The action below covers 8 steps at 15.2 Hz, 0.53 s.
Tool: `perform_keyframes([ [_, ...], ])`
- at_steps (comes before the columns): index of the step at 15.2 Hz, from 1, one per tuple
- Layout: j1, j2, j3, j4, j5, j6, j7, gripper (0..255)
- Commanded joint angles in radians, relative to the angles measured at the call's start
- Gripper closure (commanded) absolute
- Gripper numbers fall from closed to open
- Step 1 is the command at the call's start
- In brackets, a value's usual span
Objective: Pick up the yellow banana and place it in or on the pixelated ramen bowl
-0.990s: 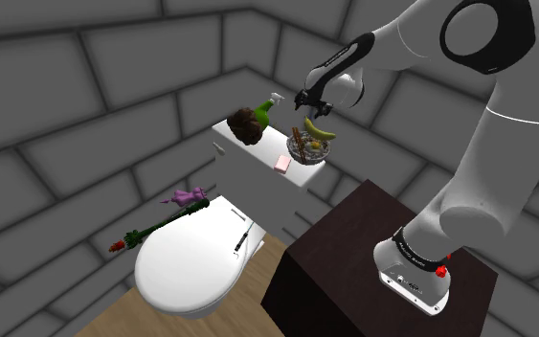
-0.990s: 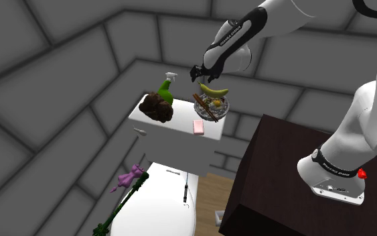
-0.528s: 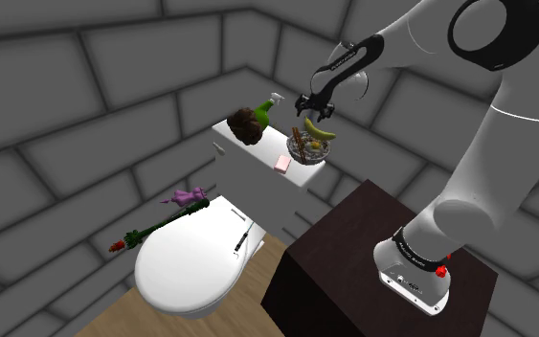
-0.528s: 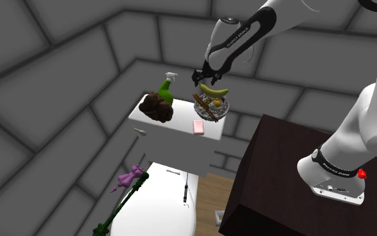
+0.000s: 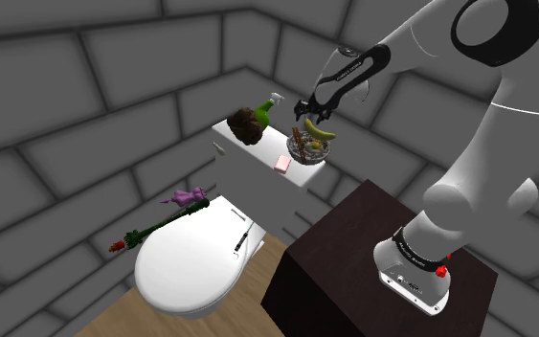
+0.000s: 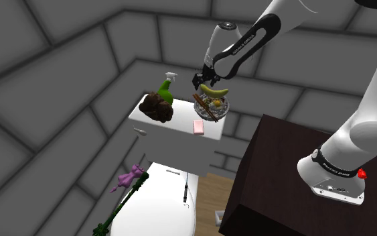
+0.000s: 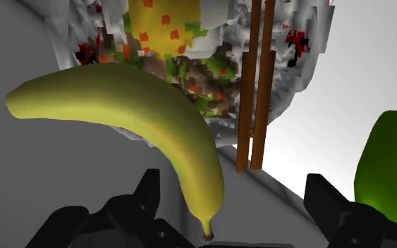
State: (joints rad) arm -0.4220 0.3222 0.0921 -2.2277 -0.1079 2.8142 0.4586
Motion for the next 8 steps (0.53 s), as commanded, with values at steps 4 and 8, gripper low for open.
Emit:
perform_keyframes([
  [4,-0.185,0.072,0.143,0.029,-0.157,-0.036,-0.265,0],
  [8,-0.179,0.071,0.142,0.023,-0.160,-0.031,-0.257,255],
])
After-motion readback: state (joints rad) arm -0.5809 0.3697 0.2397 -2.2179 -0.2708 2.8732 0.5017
